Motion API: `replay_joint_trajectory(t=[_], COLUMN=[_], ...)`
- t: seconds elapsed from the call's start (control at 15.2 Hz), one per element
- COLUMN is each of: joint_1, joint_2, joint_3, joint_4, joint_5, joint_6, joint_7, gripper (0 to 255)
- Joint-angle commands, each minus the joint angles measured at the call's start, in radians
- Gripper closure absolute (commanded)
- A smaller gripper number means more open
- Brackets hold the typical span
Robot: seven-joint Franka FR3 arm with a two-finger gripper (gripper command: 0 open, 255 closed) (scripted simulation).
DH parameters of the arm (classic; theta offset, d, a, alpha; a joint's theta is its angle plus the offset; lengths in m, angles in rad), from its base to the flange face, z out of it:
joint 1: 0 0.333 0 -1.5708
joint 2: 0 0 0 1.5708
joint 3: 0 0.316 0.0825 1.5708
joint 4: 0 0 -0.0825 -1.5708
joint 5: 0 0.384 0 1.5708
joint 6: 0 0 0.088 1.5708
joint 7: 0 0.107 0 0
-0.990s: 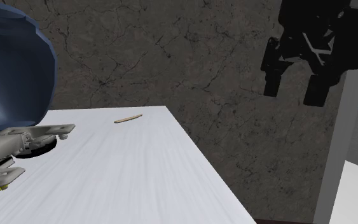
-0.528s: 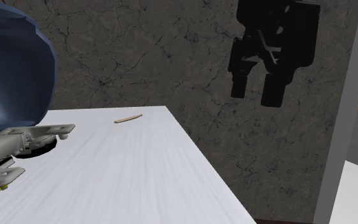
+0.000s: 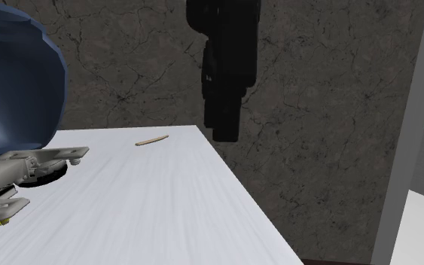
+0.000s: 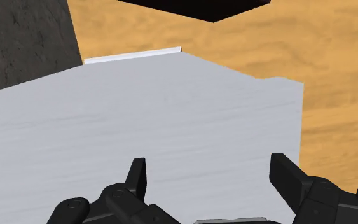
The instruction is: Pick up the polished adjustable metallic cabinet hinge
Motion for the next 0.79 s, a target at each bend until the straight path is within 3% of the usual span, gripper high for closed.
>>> replay_joint_trajectory(t=[0.0, 0.4, 0.73], joint_1=[0.009, 0.028, 0.038], joint_2=[0.092, 0.354, 0.608], joint_3=[0.003, 0.016, 0.033], joint_4=[0.097, 0.389, 0.724], joint_5=[0.015, 0.055, 0.082], joint_6=[-0.015, -0.073, -0.176], joint_7=[-0.006, -0.023, -0.025], gripper=[0, 0, 0])
